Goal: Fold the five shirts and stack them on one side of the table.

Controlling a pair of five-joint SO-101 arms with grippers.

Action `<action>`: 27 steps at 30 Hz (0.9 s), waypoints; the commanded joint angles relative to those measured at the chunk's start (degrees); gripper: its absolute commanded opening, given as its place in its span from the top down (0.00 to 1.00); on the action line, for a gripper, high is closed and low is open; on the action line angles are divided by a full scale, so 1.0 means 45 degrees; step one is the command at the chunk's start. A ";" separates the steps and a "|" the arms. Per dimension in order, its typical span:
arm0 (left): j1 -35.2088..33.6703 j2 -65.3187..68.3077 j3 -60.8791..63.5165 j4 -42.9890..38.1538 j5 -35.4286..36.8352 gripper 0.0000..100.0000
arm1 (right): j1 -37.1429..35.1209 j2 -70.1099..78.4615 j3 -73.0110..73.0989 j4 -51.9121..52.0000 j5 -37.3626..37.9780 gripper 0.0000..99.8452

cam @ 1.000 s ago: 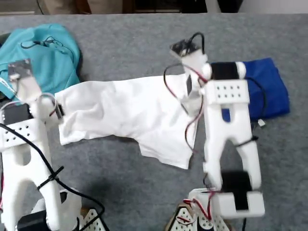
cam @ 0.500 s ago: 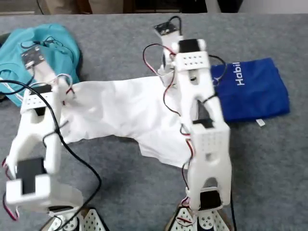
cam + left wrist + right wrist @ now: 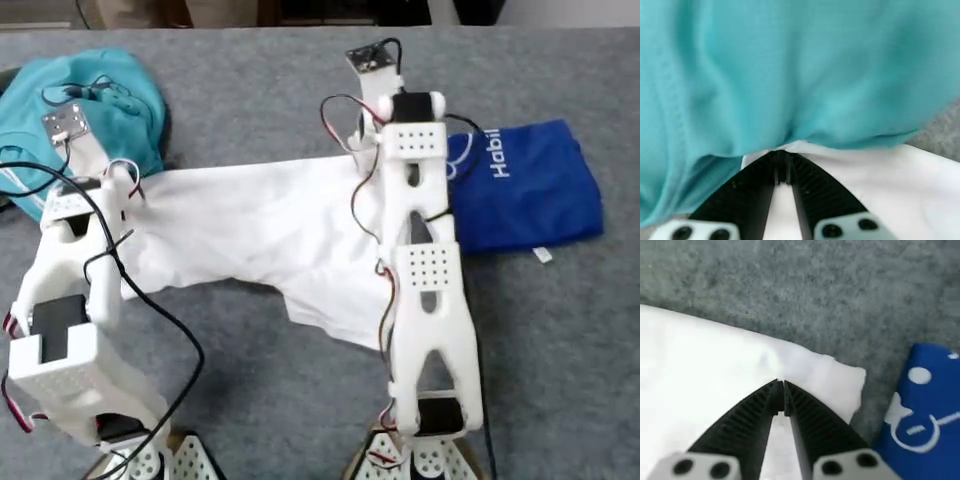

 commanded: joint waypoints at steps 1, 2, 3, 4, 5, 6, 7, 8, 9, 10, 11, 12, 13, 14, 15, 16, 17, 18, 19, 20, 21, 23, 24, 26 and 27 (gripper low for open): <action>0.0371 -0.1924 -0.1211 0.1875 -0.0156 0.98 | 0.0127 -0.1866 -0.0303 0.0391 -0.0039 1.00; 0.0449 -0.2491 -0.1270 0.2442 -0.0176 0.98 | 0.0127 -0.2413 -0.0166 0.0391 -0.0039 1.00; 0.0567 -0.3116 -0.1289 0.2989 -0.0176 0.98 | 0.0127 -0.2999 -0.0010 0.0391 -0.0039 1.00; 0.0664 -0.3780 -0.1192 0.3477 -0.0352 0.98 | 0.0107 -0.3604 0.0264 0.0391 -0.0039 1.00; 0.0801 -0.4405 -0.1016 0.3966 -0.0703 0.98 | 0.0068 -0.4230 0.0654 0.0391 -0.0059 1.00; 0.1016 -0.5050 -0.0684 0.4376 -0.0957 0.98 | 0.0029 -0.4894 0.1241 0.0410 -0.0059 1.00; 0.1211 -0.5695 -0.0254 0.4689 -0.1094 0.98 | -0.0010 -0.5558 0.2022 0.0410 -0.0059 1.00; 0.1387 -0.6261 0.0313 0.4825 -0.1172 0.98 | -0.0088 -0.6300 0.3057 0.0410 -0.0059 1.00; 0.1446 -0.6691 0.0996 0.4806 -0.1172 0.98 | -0.0147 -0.7023 0.4190 0.0410 -0.0059 1.00; 0.1485 -0.7140 0.1700 0.4650 -0.1153 0.98 | -0.0225 -0.7746 0.5499 0.0391 -0.0039 1.00; 0.1446 -0.7433 0.2462 0.4259 -0.1133 0.98 | -0.0342 -0.8430 0.6828 0.0391 -0.0020 1.00; 0.1368 -0.7551 0.3243 0.3673 -0.1133 0.98 | -0.0440 -0.9055 0.8176 0.0391 -0.0020 1.00; 0.1328 -0.7551 0.3946 0.3067 -0.1114 0.98 | -0.0596 -0.9621 0.9465 0.0332 -0.0020 1.00; 0.1328 -0.7551 0.4552 0.2481 -0.1074 0.98 | -0.0733 -1.0110 1.0716 0.0078 -0.0020 1.00; 0.1328 -0.7531 0.5079 0.1973 -0.0918 0.98 | -0.0811 -1.0481 1.1946 -0.0391 -0.0020 1.00; 0.1368 -0.7492 0.5587 0.1407 -0.0723 0.98 | -0.0811 -1.0716 1.3099 -0.1035 -0.0020 1.00; 0.1407 -0.7375 0.6017 0.0801 -0.0567 0.98 | -0.0772 -1.0813 1.4173 -0.1758 -0.0059 1.00; 0.1426 -0.7238 0.6330 0.0313 -0.0488 0.98 | -0.0635 -1.0813 1.5072 -0.2481 -0.0078 1.00; 0.1426 -0.7043 0.6525 -0.0020 -0.0508 0.98 | -0.0459 -1.0755 1.5912 -0.3165 -0.0098 1.00; 0.1387 -0.6828 0.6603 -0.0137 -0.0508 0.98 | -0.0283 -1.0618 1.6596 -0.3751 -0.0059 1.00; 0.1348 -0.6593 0.6584 -0.0059 -0.0527 0.98 | -0.0127 -1.0442 1.7104 -0.4220 -0.0039 1.00; 0.1426 -0.6281 0.6408 0.0840 -0.0606 0.98 | 0.0342 -0.9915 1.7651 -0.5001 -0.0039 1.00; 0.1446 -0.6144 0.6193 0.1524 -0.0625 0.98 | 0.0557 -0.9543 1.7690 -0.5236 -0.0039 1.00; 0.1426 -0.5949 0.5861 0.2520 -0.0625 0.98 | 0.0967 -0.8762 1.7338 -0.5372 -0.0039 1.00; 0.1387 -0.5929 0.5802 0.2794 -0.0625 0.98 | 0.1123 -0.8352 1.7026 -0.5372 -0.0039 1.00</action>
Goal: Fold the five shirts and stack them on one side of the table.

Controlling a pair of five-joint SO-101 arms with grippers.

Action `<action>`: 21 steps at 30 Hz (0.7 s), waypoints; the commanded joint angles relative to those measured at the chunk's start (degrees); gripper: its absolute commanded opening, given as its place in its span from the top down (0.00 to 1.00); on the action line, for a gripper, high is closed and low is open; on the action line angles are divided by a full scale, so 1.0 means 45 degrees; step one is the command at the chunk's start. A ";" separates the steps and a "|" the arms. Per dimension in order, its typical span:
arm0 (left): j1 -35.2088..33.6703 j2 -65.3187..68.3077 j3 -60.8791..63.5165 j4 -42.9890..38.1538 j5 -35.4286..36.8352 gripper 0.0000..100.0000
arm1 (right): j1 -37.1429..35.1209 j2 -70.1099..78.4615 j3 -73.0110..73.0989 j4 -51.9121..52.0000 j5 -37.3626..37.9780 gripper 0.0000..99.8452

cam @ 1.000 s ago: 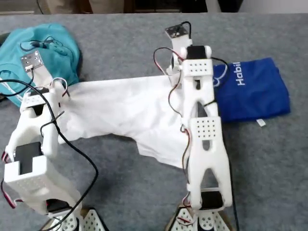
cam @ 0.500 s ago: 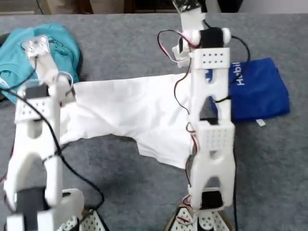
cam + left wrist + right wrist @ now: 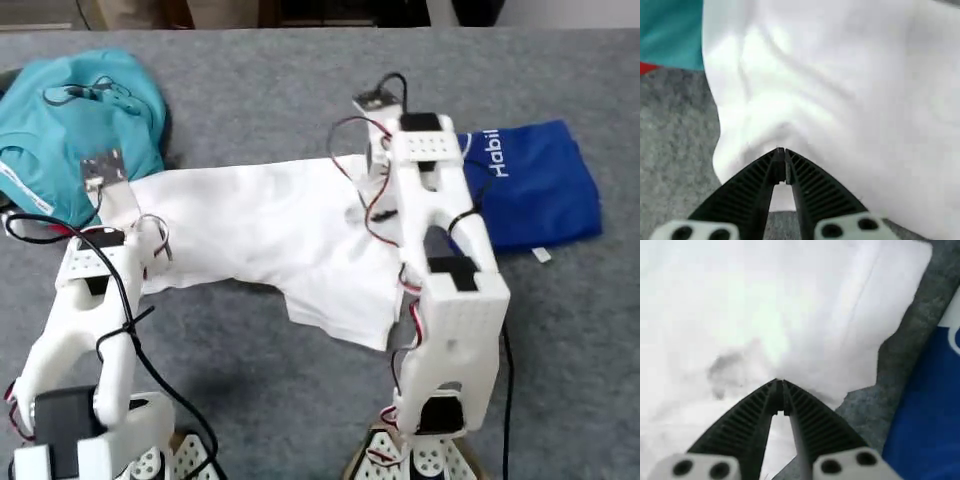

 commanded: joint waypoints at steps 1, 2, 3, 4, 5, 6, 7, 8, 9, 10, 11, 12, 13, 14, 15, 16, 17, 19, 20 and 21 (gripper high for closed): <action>0.0059 -0.0010 -0.0645 0.1035 0.0020 0.98 | 0.0772 0.0850 -0.0674 -0.0313 -0.0020 1.00; 0.0039 -0.0010 -0.0645 0.1192 -0.0078 0.98 | 0.0928 0.1221 -0.1084 -0.0156 -0.0020 1.00; 0.0039 -0.0010 -0.0645 0.1250 -0.0293 0.98 | 0.1006 0.1573 -0.1553 0.0117 -0.0020 1.00; 0.0039 -0.0010 -0.0586 0.1328 -0.0488 0.98 | 0.1084 0.1866 -0.2081 0.0508 -0.0020 1.00; 0.0039 -0.0010 -0.0527 0.1465 -0.0664 0.98 | 0.1104 0.2159 -0.2686 0.0977 -0.0020 1.00; 0.0039 -0.0010 -0.0469 0.1582 -0.0840 0.98 | 0.1104 0.2413 -0.3292 0.1582 -0.0020 1.00; 0.0039 -0.0010 -0.0430 0.1778 -0.1016 0.98 | 0.1104 0.2608 -0.3956 0.2247 -0.0020 1.00; 0.0039 -0.0010 -0.0391 0.2032 -0.1153 0.98 | 0.1045 0.2784 -0.4620 0.2950 -0.0020 1.00; 0.0039 -0.0010 -0.0410 0.2286 -0.1231 0.98 | 0.1006 0.2921 -0.5304 0.3575 -0.0020 1.00; 0.0039 -0.0029 -0.0508 0.2559 -0.1172 0.98 | 0.0947 0.2979 -0.5968 0.4142 0.0000 1.00; 0.0039 -0.0166 -0.0723 0.2891 -0.1114 0.98 | 0.0889 0.2999 -0.6632 0.4591 0.0000 1.00; 0.0039 -0.0479 -0.1153 0.3282 -0.0938 0.98 | 0.0850 0.2999 -0.7277 0.5001 0.0039 1.00; 0.0039 -0.0869 -0.1700 0.3731 -0.0625 0.98 | 0.0752 0.2960 -0.7863 0.5294 0.0215 1.00; 0.0039 -0.1319 -0.2305 0.4122 -0.0137 0.98 | 0.0674 0.2921 -0.8332 0.5372 0.0469 1.00; 0.0059 -0.1729 -0.2950 0.4337 0.0371 0.98 | 0.0674 0.2803 -0.8703 0.5372 0.0684 1.00; 0.0078 -0.1983 -0.3497 0.4337 0.0860 0.98 | 0.0654 0.2667 -0.8879 0.5372 0.0821 1.00; 0.0078 -0.2100 -0.3927 0.4044 0.1231 0.98 | 0.0654 0.2510 -0.8977 0.5372 0.0860 1.00; 0.0215 -0.1885 -0.4161 0.3126 0.1661 0.98 | 0.0654 0.2276 -0.8899 0.5372 0.0860 1.00; 0.0254 -0.1592 -0.4103 0.2579 0.1758 0.98 | 0.0654 0.2237 -0.8860 0.5372 0.0860 1.00; 0.0352 -0.1123 -0.4024 0.2110 0.1758 0.98 | 0.0654 0.2237 -0.8840 0.5372 0.0860 1.00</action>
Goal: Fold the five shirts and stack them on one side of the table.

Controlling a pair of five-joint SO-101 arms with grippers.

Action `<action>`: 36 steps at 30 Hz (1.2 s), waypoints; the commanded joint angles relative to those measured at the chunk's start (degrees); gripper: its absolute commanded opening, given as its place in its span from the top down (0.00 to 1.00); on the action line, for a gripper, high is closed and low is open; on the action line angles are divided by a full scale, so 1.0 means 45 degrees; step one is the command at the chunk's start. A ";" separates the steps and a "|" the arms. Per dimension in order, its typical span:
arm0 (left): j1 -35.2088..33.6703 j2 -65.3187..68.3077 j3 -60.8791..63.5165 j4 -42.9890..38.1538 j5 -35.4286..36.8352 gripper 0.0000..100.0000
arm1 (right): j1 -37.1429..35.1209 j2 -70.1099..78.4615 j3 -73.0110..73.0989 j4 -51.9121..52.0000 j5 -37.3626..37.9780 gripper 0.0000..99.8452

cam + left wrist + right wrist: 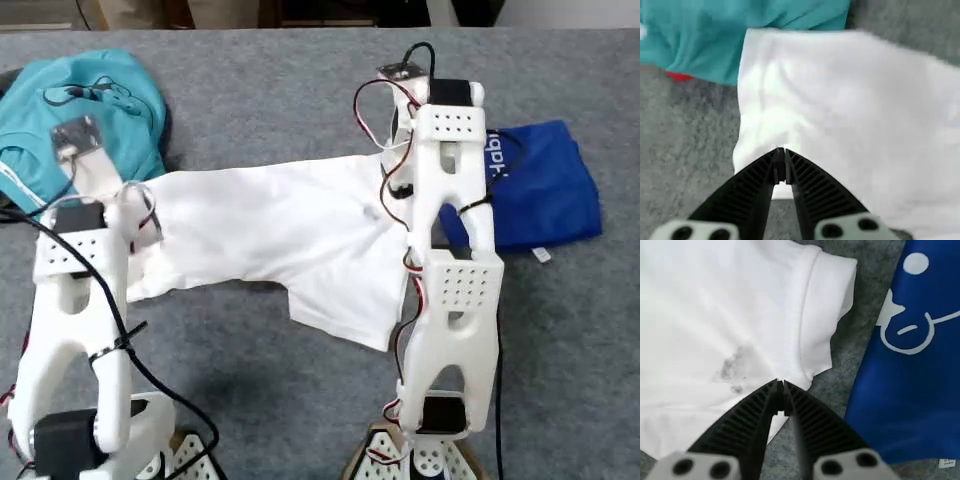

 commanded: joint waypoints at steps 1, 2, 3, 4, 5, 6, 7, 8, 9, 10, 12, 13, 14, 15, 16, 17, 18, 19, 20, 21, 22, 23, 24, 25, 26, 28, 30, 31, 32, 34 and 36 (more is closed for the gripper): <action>0.0352 0.1045 -0.0488 -0.1504 0.0391 0.98 | -0.0049 -0.0869 -0.0576 0.0274 0.0137 1.00; 0.0371 0.1807 -0.0449 -0.1856 0.0410 0.98 | -0.0049 -0.0811 -0.0576 0.0274 0.0137 1.00; 0.0352 0.2628 -0.0508 -0.2188 0.0430 0.98 | -0.0049 -0.0713 -0.0576 0.0274 0.0137 1.00; 0.0352 0.3526 -0.0606 -0.2442 0.0430 0.98 | -0.0068 -0.0596 -0.0576 0.0274 0.0137 1.00; 0.0293 0.4425 -0.0821 -0.2540 0.0430 0.98 | -0.0147 -0.0459 -0.0596 0.0274 0.0137 1.00; 0.0254 0.5148 -0.1094 -0.2383 0.0430 0.98 | -0.0205 -0.0283 -0.0596 0.0215 0.0156 1.00; 0.0215 0.5929 -0.1426 -0.2051 0.0430 0.98 | -0.0244 -0.0088 -0.0596 0.0195 0.0156 1.00; 0.0137 0.6554 -0.1817 -0.1543 0.0430 0.98 | -0.0264 0.0166 -0.0713 0.0195 0.0156 1.00; 0.0059 0.7023 -0.2247 -0.0918 0.0410 0.98 | -0.0264 0.0381 -0.0772 0.0137 0.0156 1.00; -0.0039 0.7297 -0.2637 -0.0274 0.0352 0.98 | -0.0244 0.0615 -0.0869 0.0000 0.0156 1.00; -0.0254 0.7355 -0.3184 0.0742 0.0293 0.98 | -0.0186 0.1104 -0.1182 -0.0254 0.0156 1.00; -0.0332 0.7355 -0.3360 0.1094 0.0293 0.98 | -0.0186 0.1377 -0.1338 -0.0449 0.0156 1.00; -0.0391 0.7238 -0.3556 0.1446 0.0176 0.98 | -0.0186 0.1631 -0.1553 -0.0586 0.0156 1.00; -0.0410 0.7043 -0.3673 0.1758 -0.0098 0.98 | -0.0225 0.1885 -0.1768 -0.0684 0.0137 1.00; -0.0430 0.6750 -0.3731 0.2129 -0.0371 0.98 | -0.0244 0.2178 -0.2022 -0.0703 0.0137 1.00; -0.0352 0.6418 -0.3751 0.2501 -0.0625 0.98 | -0.0244 0.2471 -0.2315 -0.0703 0.0137 1.00; -0.0313 0.6105 -0.3712 0.2852 -0.0821 0.98 | -0.0244 0.2764 -0.2647 -0.0703 0.0137 1.00; -0.0313 0.5773 -0.3692 0.3204 -0.0957 0.98 | -0.0244 0.3077 -0.2979 -0.0703 0.0137 1.00; -0.0332 0.5499 -0.3575 0.3419 -0.1035 0.98 | -0.0244 0.3390 -0.3311 -0.0703 0.0137 1.00; -0.0410 0.5324 -0.3399 0.3595 -0.1035 0.98 | -0.0225 0.3702 -0.3624 -0.0703 0.0137 1.00; -0.0430 0.5148 -0.3087 0.3653 -0.1055 0.98 | -0.0225 0.3976 -0.3937 -0.0684 0.0137 1.00; -0.0430 0.5070 -0.2676 0.3614 -0.1074 0.98 | -0.0225 0.4249 -0.4230 -0.0625 0.0137 1.00; -0.0430 0.5031 -0.2208 0.3458 -0.1231 0.98 | -0.0244 0.4444 -0.4542 -0.0586 0.0137 1.00; -0.0410 0.5031 -0.1758 0.3204 -0.1563 0.98 | -0.0244 0.4620 -0.4874 -0.0449 0.0137 1.00; -0.0410 0.5031 -0.1270 0.2872 -0.1739 0.98 | -0.0244 0.4679 -0.5265 -0.0254 0.0137 1.00; -0.0430 0.4913 -0.0527 0.2383 -0.1934 0.98 | -0.0225 0.4659 -0.6066 0.0234 0.0137 1.00; -0.0449 0.4913 -0.0391 0.2462 -0.1934 0.98 | -0.0147 0.4484 -0.6808 0.0293 0.0137 1.00; -0.0449 0.4894 -0.0488 0.2716 -0.1954 0.98 | -0.0107 0.4288 -0.7004 0.0293 0.0137 1.00; -0.0449 0.4894 -0.0742 0.2989 -0.1954 0.98 | -0.0049 0.4015 -0.7062 0.0293 0.0137 1.00; -0.0469 0.4777 -0.1680 0.3692 -0.1954 0.98 | 0.0010 0.3350 -0.7023 0.0293 0.0137 1.00; -0.0547 0.4386 -0.2911 0.4376 -0.1895 0.98 | 0.0068 0.2471 -0.6593 0.0293 0.0156 1.00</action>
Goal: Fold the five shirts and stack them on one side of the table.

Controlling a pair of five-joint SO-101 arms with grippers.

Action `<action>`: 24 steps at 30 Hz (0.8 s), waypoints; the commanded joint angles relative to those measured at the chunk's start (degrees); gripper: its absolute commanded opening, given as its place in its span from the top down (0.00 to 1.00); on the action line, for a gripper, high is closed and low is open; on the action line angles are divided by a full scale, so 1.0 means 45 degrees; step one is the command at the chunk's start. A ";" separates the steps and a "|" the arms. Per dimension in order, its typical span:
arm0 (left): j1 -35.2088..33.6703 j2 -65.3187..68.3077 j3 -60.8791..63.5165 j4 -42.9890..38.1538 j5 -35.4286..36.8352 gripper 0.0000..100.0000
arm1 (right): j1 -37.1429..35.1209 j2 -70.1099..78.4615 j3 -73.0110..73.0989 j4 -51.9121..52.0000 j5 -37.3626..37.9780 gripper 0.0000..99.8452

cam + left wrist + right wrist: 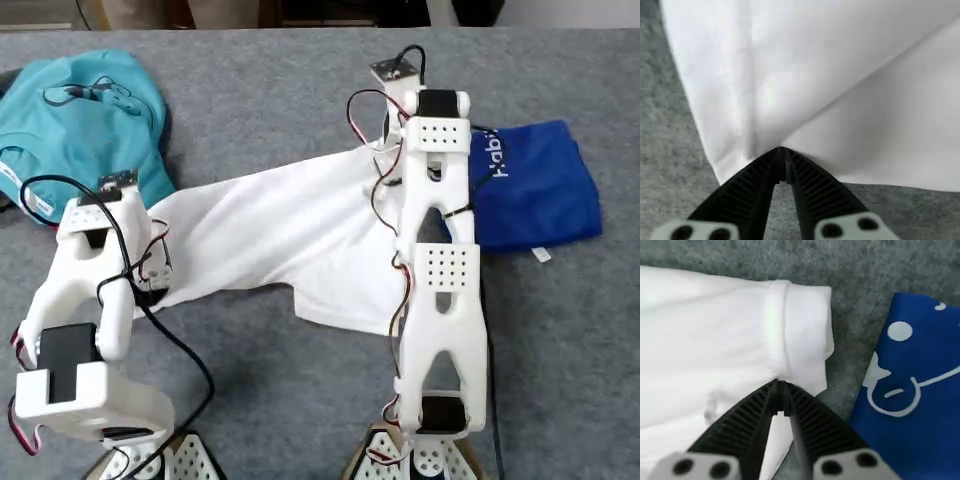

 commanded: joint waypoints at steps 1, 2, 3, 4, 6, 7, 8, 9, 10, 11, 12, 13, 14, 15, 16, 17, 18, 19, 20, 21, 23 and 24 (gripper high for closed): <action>-0.0313 -0.1084 -0.2325 0.1133 0.0000 0.98 | 0.0205 -0.2315 0.0107 0.0215 0.0313 1.00; -0.0313 -0.1241 -0.3067 0.1504 0.0000 0.98 | 0.0205 -0.2882 0.0596 0.0215 0.0664 1.00; -0.0313 -0.1377 -0.3790 0.1915 -0.0020 0.98 | 0.0205 -0.3468 0.1201 0.0215 0.0977 1.00; -0.0313 -0.1455 -0.4532 0.2364 -0.0039 0.98 | 0.0205 -0.4073 0.1846 0.0215 0.1231 1.00; -0.0293 -0.1436 -0.5880 0.3048 -0.0020 0.98 | 0.0264 -0.5245 0.3038 0.0215 0.1543 1.00; -0.0293 -0.1416 -0.6408 0.3184 0.0000 0.98 | 0.0303 -0.5812 0.3585 0.0215 0.1700 1.00; -0.0293 -0.1299 -0.6779 0.3165 0.0020 0.98 | 0.0303 -0.6281 0.4015 0.0215 0.1875 1.00; -0.0293 -0.1123 -0.7053 0.2950 0.0039 0.98 | 0.0303 -0.6711 0.4386 0.0195 0.2032 1.00; -0.0293 -0.0850 -0.7209 0.2598 0.0059 0.98 | 0.0225 -0.7023 0.4698 0.0059 0.2188 1.00; -0.0293 -0.0440 -0.7209 0.1954 0.0176 0.98 | 0.0166 -0.7160 0.4972 -0.0215 0.2305 1.00; -0.0293 0.0107 -0.7131 0.1192 0.0488 0.98 | 0.0010 -0.7140 0.5148 -0.0527 0.2325 1.00; -0.0371 0.0791 -0.7033 0.0371 0.0801 0.98 | -0.0147 -0.7023 0.5402 -0.0840 0.2305 1.00; -0.0469 0.1612 -0.6994 -0.0410 0.1035 0.98 | -0.0303 -0.6769 0.5734 -0.1133 0.2266 1.00; -0.0527 0.2452 -0.6994 -0.1055 0.1211 0.98 | -0.0479 -0.6437 0.6046 -0.1387 0.2266 1.00; -0.0567 0.3292 -0.7013 -0.1582 0.1289 0.98 | -0.0615 -0.6046 0.6300 -0.1543 0.2266 1.00; -0.0586 0.4073 -0.7053 -0.1993 0.1309 0.98 | -0.0694 -0.5617 0.6457 -0.1661 0.2266 1.00; -0.0625 0.4855 -0.7209 -0.2247 0.1289 0.98 | -0.0694 -0.5187 0.6535 -0.1758 0.2266 1.00; -0.0684 0.5519 -0.7385 -0.2442 0.1289 0.98 | -0.0654 -0.4679 0.6554 -0.1895 0.2266 1.00; -0.0821 0.6125 -0.7639 -0.2637 0.1289 0.98 | -0.0537 -0.4230 0.6554 -0.1973 0.2266 1.00; -0.0977 0.6672 -0.7990 -0.2833 0.1289 0.98 | -0.0361 -0.3800 0.6535 -0.2032 0.2266 1.00; -0.1348 0.7199 -0.8987 -0.2872 0.1289 0.98 | 0.0010 -0.3018 0.6222 -0.2168 0.2286 1.00; -0.1543 0.7355 -0.9534 -0.2891 0.1309 0.98 | 0.0264 -0.2686 0.5968 -0.2188 0.2286 1.00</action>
